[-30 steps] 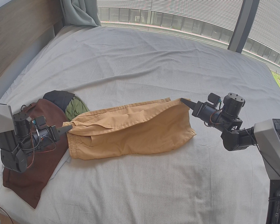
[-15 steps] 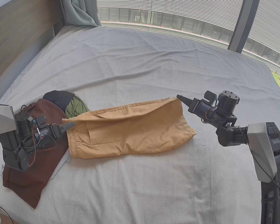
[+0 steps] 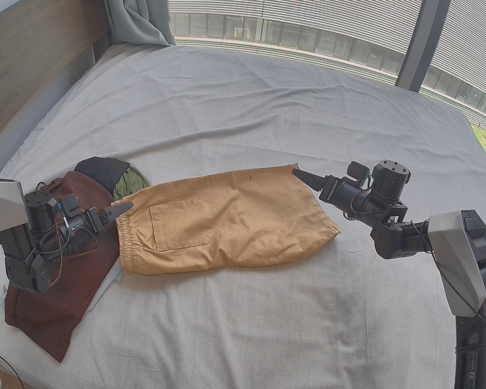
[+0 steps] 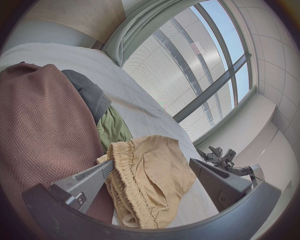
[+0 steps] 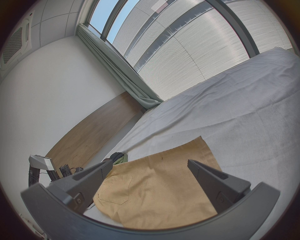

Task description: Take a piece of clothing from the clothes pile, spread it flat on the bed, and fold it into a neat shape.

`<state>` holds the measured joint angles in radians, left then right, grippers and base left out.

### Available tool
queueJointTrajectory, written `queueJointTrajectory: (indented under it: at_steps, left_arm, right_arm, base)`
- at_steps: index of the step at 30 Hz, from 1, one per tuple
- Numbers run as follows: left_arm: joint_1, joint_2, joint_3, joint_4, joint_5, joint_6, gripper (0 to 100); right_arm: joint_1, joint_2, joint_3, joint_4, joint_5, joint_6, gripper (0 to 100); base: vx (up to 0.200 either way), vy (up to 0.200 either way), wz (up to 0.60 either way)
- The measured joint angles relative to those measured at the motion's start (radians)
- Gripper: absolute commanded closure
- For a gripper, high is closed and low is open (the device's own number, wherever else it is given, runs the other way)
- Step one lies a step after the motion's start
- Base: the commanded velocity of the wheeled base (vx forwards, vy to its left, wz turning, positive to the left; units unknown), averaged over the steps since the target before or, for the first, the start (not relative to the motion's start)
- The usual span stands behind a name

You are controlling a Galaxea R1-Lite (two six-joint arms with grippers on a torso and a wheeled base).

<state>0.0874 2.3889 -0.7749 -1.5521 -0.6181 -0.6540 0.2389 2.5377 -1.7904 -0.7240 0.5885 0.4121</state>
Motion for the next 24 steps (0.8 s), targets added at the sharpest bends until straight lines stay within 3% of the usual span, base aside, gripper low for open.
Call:
queueJointTrajectory:
  at_steps: [14,24]
  left_arm:
    - [-0.022,-0.081,0.047,0.000,-0.003,0.010,0]
    - [-0.045,-0.141,0.078,0.000,-0.001,0.078,0]
  right_arm:
    - [0.051,-0.147,0.276,-0.053,-0.001,-0.034,0]
    - [0.067,-0.235,0.457,-0.121,-0.003,-0.058,0]
  base:
    - [0.000,0.000,0.00]
    - [0.000,0.000,0.00]
